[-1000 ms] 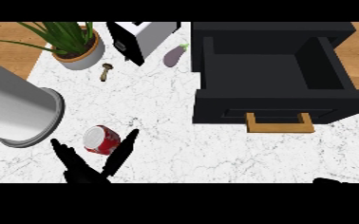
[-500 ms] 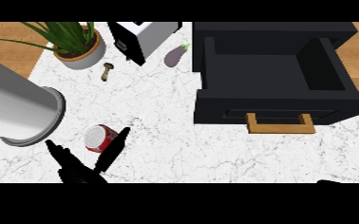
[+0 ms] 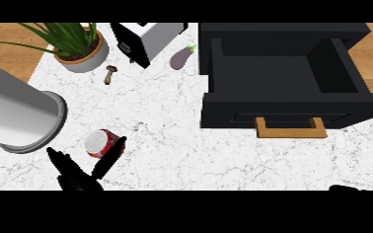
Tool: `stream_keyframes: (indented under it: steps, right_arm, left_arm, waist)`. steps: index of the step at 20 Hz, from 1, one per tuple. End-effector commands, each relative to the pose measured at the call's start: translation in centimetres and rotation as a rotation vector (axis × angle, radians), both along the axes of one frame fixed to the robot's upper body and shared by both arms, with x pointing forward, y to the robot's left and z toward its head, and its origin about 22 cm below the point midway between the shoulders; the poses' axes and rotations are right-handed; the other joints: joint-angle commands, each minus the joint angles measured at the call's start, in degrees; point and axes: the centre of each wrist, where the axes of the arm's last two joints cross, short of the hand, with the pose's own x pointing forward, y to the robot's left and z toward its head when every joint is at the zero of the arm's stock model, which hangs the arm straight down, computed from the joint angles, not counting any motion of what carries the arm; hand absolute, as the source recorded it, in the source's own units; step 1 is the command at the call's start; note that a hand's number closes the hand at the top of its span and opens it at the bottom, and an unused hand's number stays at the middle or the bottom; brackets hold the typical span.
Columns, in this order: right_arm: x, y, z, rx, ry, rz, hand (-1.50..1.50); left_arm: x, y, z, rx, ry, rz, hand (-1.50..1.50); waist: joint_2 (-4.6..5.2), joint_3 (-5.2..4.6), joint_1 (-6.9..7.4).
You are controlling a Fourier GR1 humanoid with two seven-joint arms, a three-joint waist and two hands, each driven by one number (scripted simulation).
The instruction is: Pick up the can, place it into the drawer and close the drawer
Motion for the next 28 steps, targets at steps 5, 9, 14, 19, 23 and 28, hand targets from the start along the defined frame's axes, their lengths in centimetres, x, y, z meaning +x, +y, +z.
stream_keyframes:
  steps: [5,9,14,19,23,28]
  right_arm:
    - [-0.3,-1.6,0.5,-0.010,-0.022,-0.014,-1.50]
    - [0.0,0.3,0.4,-0.005,-0.031,-0.005,-1.50]
    - [2.1,-1.5,1.7,-0.018,-0.017,-0.033,-1.50]
    - [-0.2,0.4,0.3,-0.022,-0.045,-0.008,-1.50]
    - [0.9,0.8,0.9,-0.022,-0.042,0.039,-1.50]
    - [1.0,0.5,2.4,-0.015,-0.042,-0.012,-1.50]
  left_arm:
    - [0.4,0.6,-4.3,-0.029,-0.061,-0.126,-1.50]
    - [3.7,0.7,-3.9,-0.069,-0.110,-0.165,1.50]
    - [4.2,3.1,-4.7,-0.063,-0.175,-0.215,1.50]
    - [6.8,1.3,-3.0,-0.036,-0.181,-0.359,1.50]
    - [9.9,0.4,-1.2,-0.033,-0.148,-0.795,1.50]
    - [12.9,2.6,1.0,-0.095,-0.222,-1.003,1.50]
  waist:
    - [0.05,0.13,-0.47]
    - [0.11,0.12,-0.44]
    - [0.17,0.12,-0.36]
    - [0.04,0.16,-0.66]
    - [0.54,0.08,-3.00]
    - [0.45,0.02,-1.52]
